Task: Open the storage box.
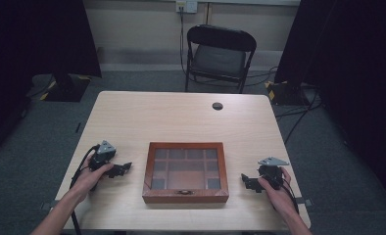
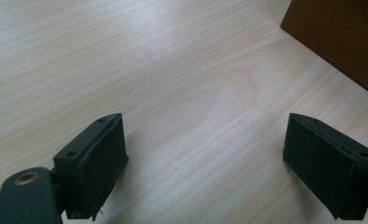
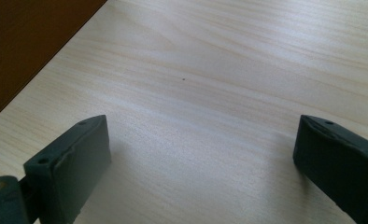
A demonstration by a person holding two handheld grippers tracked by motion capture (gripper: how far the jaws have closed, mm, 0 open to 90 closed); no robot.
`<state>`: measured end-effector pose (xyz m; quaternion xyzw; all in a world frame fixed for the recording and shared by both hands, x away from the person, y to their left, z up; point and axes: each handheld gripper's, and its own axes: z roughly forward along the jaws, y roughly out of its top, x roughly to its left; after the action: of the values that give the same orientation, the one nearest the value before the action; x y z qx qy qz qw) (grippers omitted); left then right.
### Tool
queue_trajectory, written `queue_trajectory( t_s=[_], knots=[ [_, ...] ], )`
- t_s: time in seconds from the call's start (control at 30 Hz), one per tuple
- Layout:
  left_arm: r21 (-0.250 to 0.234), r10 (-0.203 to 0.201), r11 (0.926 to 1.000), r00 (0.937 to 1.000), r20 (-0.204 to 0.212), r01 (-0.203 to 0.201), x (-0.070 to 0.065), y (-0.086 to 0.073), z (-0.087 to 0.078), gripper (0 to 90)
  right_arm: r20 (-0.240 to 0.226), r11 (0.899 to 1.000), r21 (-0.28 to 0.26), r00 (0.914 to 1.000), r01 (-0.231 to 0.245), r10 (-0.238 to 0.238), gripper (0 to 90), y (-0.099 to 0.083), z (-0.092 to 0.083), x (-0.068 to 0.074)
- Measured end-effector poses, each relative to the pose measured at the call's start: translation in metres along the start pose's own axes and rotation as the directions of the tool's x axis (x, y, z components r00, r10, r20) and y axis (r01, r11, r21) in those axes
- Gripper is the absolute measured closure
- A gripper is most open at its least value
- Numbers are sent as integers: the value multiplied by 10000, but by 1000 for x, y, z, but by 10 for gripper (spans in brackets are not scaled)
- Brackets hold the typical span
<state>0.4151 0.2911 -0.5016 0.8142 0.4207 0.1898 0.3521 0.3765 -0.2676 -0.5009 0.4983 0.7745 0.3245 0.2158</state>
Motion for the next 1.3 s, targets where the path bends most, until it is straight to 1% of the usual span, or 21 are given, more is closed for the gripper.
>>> queue_trajectory(
  t_s=[0.37,0.4,0.47,0.5,0.53,0.57,0.63,0.7,0.73,0.83,0.9,1.0,1.1,1.27,1.3],
  knots=[
    [10,21,10000,10000,1,-21,0,0,0,127,-41,10000,34,10000,90,-90,39,1,0,-1],
    [1,-2,10000,10000,2,2,0,0,0,127,-69,9998,174,9999,105,-104,65,3,-1,0],
    [3,3,10000,10000,0,-3,0,0,0,127,-125,9998,158,9998,154,-152,113,4,-1,2],
    [2,-1,10000,10000,0,1,0,0,0,127,-144,9997,176,9998,164,-161,162,5,-2,2],
    [4,3,10000,10000,0,-3,0,0,0,127,-129,9997,111,9997,211,-210,168,6,-3,3],
    [3,2,10000,10000,-3,-2,0,0,0,127,-32,9998,161,9999,151,-151,146,8,-4,4],
    [8,11,10000,10000,-4,-11,0,0,0,127,-220,9997,152,9996,186,-183,154,10,-5,4],
    [11,23,10000,10000,2,-23,0,0,0,127,-189,9998,72,9996,187,-186,165,12,-6,4],
    [3,2,10000,10000,1,-2,0,0,0,127,-343,9999,-9,9993,135,-136,165,13,-7,4],
    [6,18,10000,10000,2,-18,0,0,0,127,-331,9999,-96,9994,81,-85,189,17,-11,5],
    [4,11,10000,10000,-8,-11,0,0,0,127,-448,9998,-212,9990,-35,26,204,20,-15,6],
    [0,-1,10000,10000,-1,1,0,0,0,127,-567,9991,-408,9983,72,-95,223,26,-20,8],
    [2,4,10000,10000,-1,-4,0,0,0,127,-770,9985,-539,9970,30,-72,250,31,-24,11],
    [7,2,10000,10000,-8,-2,0,0,0,127,-1266,9963,-841,9919,-154,46,269,41,-33,16],
    [8,-47,10000,10000,2,47,0,0,0,124,-1365,9968,-783,9906,-133,25,287,43,-34,19]
  ],
)
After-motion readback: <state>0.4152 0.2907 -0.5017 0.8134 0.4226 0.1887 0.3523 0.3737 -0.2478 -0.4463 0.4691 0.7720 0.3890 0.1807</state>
